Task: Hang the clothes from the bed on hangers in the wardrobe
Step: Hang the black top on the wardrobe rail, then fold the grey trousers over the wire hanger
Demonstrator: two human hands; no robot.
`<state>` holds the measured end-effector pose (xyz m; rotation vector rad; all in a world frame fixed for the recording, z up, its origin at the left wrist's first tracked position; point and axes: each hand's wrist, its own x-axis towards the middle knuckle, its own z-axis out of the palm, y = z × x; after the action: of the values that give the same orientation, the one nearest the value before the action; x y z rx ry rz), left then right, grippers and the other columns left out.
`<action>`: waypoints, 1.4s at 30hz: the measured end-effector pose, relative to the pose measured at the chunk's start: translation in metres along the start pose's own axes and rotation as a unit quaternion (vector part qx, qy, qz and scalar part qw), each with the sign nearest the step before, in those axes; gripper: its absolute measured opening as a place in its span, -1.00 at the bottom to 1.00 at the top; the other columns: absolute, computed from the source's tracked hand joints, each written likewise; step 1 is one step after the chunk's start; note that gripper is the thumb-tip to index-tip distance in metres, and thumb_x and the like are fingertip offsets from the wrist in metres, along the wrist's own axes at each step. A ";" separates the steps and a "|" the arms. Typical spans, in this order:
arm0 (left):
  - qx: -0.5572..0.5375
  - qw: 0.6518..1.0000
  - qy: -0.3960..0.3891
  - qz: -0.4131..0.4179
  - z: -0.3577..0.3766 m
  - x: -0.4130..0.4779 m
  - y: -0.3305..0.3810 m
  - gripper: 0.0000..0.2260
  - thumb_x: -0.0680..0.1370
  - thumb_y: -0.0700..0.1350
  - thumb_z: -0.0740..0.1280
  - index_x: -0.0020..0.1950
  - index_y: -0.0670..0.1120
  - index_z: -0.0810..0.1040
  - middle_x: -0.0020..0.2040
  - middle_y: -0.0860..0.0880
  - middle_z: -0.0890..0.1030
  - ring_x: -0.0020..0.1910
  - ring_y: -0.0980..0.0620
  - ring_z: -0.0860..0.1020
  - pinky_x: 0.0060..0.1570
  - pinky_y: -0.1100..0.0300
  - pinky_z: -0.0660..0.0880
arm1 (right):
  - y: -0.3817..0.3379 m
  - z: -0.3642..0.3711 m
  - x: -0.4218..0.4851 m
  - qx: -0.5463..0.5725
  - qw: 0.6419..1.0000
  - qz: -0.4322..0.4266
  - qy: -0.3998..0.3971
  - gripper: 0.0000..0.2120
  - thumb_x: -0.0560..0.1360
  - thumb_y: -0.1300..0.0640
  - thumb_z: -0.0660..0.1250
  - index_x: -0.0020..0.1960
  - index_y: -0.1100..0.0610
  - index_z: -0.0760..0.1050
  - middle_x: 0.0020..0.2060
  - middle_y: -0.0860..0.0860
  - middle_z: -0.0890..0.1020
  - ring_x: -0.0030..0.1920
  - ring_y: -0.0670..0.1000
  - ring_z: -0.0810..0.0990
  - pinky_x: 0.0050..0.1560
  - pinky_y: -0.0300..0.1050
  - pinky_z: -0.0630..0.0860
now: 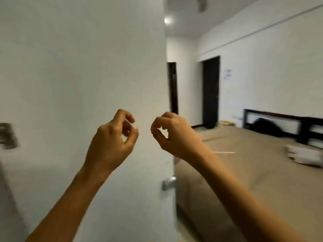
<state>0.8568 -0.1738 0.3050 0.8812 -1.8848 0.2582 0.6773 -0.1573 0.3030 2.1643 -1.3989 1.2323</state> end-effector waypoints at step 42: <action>-0.249 0.657 -0.700 0.129 1.153 0.060 0.331 -0.78 0.49 -0.08 0.27 -0.14 -0.25 0.55 -0.23 -0.16 0.59 -0.20 -0.04 0.55 -0.25 0.27 0.28 | 0.972 -0.078 -0.365 -0.125 0.628 0.762 -0.100 -0.78 0.54 0.16 0.22 0.15 0.19 0.49 0.03 0.08 0.56 -0.11 -0.02 0.49 -0.15 -0.24 0.38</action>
<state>-0.1868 -0.5766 -0.1309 0.3075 -3.2312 -1.0861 -0.2470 -0.3630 -0.1296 0.4541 -3.3870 0.8657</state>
